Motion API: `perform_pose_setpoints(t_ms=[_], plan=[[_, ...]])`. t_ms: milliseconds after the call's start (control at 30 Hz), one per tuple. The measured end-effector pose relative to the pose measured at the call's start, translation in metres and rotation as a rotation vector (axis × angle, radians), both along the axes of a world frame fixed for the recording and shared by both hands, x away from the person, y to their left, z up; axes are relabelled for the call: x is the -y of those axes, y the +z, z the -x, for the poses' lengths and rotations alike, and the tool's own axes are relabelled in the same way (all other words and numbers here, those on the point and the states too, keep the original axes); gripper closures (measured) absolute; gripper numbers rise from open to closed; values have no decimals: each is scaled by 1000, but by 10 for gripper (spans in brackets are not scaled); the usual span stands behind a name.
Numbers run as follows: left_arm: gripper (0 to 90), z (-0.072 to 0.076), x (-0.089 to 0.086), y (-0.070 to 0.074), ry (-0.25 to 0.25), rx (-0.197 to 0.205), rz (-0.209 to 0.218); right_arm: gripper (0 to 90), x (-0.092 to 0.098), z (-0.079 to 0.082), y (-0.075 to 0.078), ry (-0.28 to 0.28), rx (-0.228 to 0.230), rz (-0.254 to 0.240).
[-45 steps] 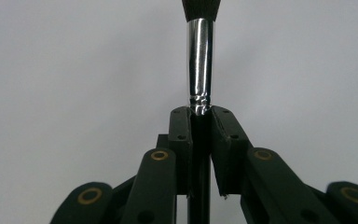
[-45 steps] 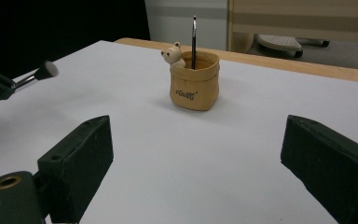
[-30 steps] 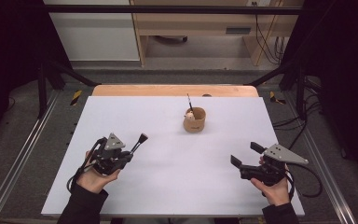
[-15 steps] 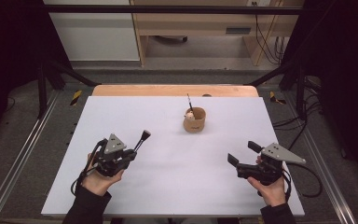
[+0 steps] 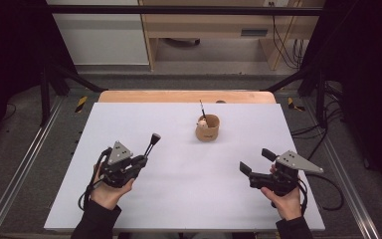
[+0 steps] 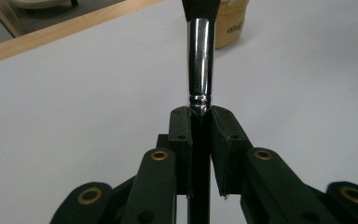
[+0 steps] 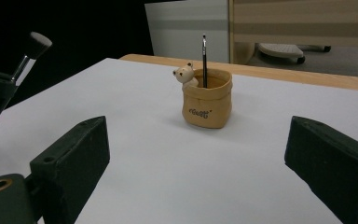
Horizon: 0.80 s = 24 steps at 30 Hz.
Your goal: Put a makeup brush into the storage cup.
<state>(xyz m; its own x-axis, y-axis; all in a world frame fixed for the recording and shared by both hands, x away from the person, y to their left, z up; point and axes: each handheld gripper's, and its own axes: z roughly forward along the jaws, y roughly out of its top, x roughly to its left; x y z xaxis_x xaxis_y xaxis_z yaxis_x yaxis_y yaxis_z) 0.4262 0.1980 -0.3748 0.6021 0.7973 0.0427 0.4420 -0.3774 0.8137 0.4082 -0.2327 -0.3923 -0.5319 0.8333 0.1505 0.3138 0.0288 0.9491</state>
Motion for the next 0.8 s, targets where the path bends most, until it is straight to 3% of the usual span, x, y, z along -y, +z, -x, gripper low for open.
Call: perform_pose_setpoints(t_ms=[300,800], plan=[[786,0,10,2,13,40,37,74,-13,-4,12,15,3,-41],[786,-5,29,4,12,60,97,82,-49,-14,28,62,0,-89]])
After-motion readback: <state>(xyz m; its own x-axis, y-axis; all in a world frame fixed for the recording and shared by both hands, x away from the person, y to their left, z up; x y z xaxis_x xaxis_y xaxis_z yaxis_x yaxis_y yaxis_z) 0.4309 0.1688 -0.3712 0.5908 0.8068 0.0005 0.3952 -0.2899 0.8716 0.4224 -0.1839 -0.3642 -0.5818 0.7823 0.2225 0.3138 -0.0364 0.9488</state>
